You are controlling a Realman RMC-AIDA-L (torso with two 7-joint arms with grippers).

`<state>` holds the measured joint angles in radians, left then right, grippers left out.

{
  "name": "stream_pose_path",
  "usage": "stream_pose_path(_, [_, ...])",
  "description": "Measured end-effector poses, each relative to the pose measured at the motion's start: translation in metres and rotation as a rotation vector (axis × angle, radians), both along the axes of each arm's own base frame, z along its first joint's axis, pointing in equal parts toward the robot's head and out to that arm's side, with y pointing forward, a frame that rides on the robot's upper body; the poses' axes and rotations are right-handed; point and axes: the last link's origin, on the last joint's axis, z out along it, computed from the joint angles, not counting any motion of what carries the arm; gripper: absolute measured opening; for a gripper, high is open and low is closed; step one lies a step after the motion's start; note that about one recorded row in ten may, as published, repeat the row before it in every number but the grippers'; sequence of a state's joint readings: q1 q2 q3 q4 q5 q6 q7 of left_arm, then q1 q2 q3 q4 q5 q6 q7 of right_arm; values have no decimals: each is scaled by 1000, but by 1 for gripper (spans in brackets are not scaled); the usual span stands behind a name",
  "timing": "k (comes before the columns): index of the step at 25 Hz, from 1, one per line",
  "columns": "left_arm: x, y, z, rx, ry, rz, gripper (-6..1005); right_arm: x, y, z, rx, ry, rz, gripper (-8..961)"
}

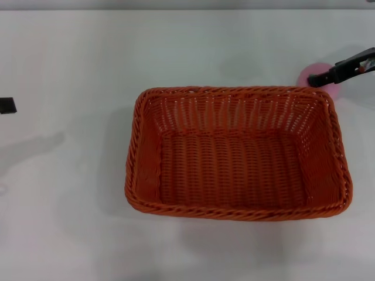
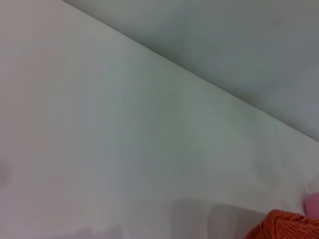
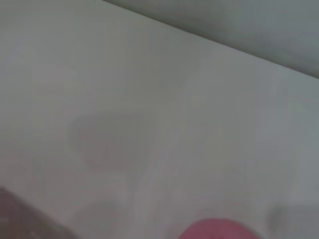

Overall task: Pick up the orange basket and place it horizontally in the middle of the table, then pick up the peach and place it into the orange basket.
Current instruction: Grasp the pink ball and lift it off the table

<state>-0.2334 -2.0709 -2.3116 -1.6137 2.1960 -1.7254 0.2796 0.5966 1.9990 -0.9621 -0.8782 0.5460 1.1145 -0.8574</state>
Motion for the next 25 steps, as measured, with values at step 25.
stream_pose_path(25, [-1, -4, 1, -3, -15, -11, 479, -9, 3, -9, -37, 18, 8, 595])
